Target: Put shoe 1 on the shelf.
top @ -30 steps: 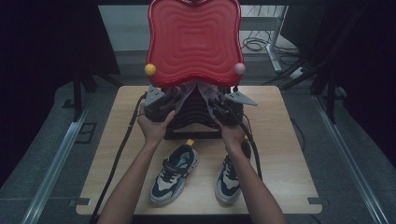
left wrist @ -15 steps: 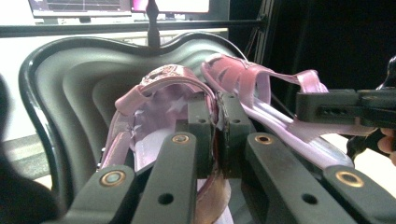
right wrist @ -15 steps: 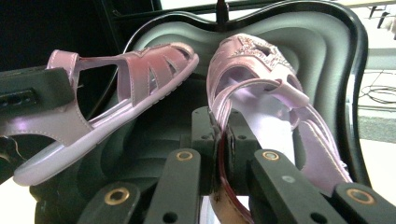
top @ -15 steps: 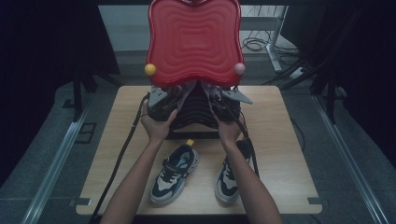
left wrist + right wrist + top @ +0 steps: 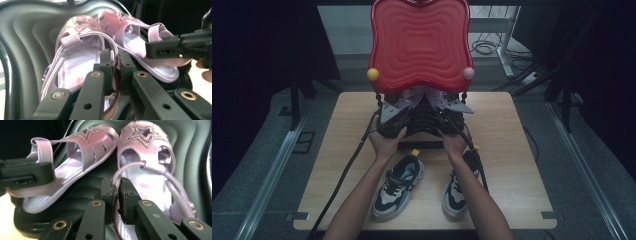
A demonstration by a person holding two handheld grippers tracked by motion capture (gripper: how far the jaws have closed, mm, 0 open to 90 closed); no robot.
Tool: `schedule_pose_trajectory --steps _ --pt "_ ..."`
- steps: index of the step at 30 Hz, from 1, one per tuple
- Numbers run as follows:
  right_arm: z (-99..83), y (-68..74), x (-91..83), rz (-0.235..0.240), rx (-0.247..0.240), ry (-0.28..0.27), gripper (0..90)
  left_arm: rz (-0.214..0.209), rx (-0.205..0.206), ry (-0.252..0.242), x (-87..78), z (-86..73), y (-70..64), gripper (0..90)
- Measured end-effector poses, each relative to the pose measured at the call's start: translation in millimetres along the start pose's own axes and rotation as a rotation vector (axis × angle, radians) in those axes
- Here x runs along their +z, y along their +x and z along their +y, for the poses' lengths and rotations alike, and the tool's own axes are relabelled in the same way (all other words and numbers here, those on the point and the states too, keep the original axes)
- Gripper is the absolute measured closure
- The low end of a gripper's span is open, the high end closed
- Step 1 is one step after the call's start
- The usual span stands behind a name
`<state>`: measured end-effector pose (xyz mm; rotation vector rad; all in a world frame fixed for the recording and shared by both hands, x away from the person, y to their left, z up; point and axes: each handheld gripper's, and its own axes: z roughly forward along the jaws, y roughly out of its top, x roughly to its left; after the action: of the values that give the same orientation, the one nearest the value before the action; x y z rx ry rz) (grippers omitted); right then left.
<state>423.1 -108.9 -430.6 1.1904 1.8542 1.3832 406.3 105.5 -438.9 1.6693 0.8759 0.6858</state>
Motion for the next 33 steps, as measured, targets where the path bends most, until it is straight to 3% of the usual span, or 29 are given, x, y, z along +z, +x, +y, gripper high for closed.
schedule_pose_trajectory --steps 4,11,15,21,25,29,33 --pt "-0.6 -0.5 -1.2 0.013 -0.001 0.01 79.9 -0.02 -0.007 0.026 2.7 -3.7 -2.0 82.3" --pt "2.8 0.6 -10.6 0.024 -0.022 0.015 67.4 -0.054 -0.026 0.062 -1.0 -2.9 0.4 62.4" --pt "3.4 1.8 -17.0 0.049 -0.026 0.034 63.5 -0.061 -0.021 0.063 -9.1 -0.5 1.2 56.0" --pt "2.8 3.4 -31.0 0.073 -0.029 0.031 59.5 -0.083 -0.034 0.068 -18.9 1.9 1.2 52.8" --pt "2.9 4.4 -43.1 0.097 -0.037 0.036 58.0 -0.103 -0.066 0.07 -26.4 3.0 0.7 52.1" --pt "1.0 5.1 -52.6 0.135 -0.045 0.055 55.6 -0.123 -0.066 0.076 -33.5 3.6 -2.3 51.9" --pt "-2.4 6.2 -64.7 0.182 -0.076 0.075 51.5 -0.168 -0.048 0.1 -42.1 3.3 -5.0 51.2"
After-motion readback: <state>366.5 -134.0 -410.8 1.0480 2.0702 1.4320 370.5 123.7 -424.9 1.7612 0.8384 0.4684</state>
